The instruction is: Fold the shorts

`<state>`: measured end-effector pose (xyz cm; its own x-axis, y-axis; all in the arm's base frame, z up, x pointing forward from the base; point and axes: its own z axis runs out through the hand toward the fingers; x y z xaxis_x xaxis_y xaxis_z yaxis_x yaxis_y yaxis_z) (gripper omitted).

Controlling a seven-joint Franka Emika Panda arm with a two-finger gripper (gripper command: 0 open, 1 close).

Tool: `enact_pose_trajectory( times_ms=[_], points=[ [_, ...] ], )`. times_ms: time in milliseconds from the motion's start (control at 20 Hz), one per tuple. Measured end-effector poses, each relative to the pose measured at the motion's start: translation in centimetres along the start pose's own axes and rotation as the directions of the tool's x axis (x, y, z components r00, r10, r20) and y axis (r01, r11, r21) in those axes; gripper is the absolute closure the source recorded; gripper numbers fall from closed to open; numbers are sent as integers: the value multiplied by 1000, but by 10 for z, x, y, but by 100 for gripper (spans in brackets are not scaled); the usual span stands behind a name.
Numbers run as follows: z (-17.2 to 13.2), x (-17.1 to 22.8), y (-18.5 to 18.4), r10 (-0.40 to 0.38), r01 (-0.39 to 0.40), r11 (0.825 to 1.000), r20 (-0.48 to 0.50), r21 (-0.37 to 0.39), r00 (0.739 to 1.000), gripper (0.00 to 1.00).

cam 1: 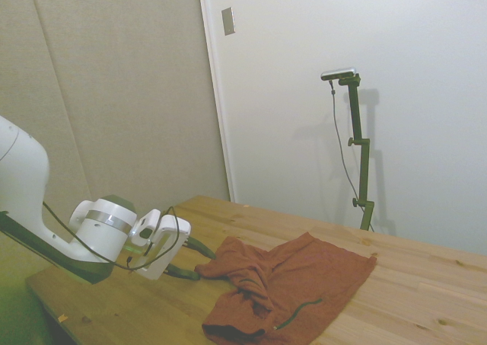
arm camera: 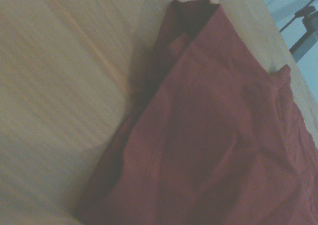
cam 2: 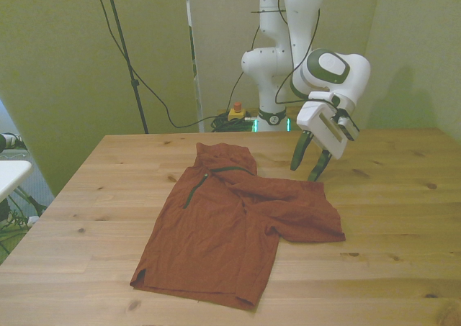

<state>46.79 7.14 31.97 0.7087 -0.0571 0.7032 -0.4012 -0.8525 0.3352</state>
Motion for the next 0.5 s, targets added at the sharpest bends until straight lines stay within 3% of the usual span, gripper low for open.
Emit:
enact_pose_trajectory(
  times_ms=[350,500],
  points=[
    [13,32,8,72,-87,994,197,69,978,0],
    [14,41,13,86,-105,992,231,75,969,0]
  ],
)
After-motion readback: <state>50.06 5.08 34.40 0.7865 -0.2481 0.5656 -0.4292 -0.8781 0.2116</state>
